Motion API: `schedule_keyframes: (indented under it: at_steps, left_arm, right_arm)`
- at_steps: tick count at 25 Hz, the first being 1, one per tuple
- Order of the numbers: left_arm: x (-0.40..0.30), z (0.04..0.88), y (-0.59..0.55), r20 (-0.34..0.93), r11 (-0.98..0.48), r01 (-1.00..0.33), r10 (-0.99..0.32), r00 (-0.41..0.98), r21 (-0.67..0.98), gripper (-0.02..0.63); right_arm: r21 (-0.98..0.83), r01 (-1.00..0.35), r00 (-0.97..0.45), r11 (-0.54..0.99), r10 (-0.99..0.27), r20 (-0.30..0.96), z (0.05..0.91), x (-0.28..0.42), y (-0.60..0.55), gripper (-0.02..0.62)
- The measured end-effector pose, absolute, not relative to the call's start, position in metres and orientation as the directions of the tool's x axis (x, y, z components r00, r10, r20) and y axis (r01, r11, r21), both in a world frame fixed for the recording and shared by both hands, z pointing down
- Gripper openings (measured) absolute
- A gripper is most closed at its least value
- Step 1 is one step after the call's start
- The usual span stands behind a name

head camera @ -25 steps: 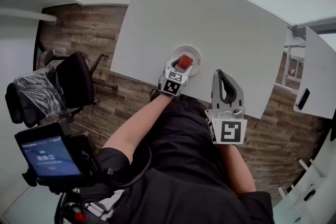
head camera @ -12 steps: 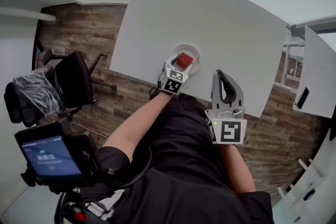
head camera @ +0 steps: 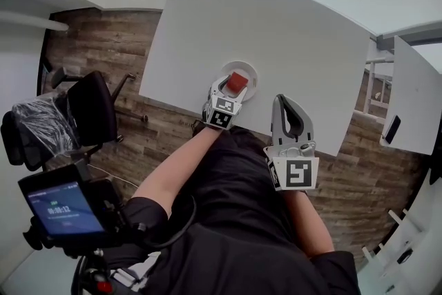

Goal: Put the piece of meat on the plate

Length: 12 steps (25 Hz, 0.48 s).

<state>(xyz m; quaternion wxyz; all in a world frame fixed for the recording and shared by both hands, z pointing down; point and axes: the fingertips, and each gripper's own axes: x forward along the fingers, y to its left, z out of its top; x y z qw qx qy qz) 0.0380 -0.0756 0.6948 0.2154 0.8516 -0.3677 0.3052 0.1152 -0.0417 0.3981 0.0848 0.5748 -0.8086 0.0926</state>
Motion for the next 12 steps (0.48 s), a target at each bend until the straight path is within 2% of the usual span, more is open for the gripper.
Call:
schedule_keyframes:
  at_steps: [12]
  left_arm:
    - [0.037,0.685,-0.078,0.658,-0.607,-0.777,-0.518,0.546,0.167,0.258]
  right_arm:
    - [-0.083,-0.934,-0.357,0.347,-0.905,0.232,0.399,0.109,-0.053,0.008]
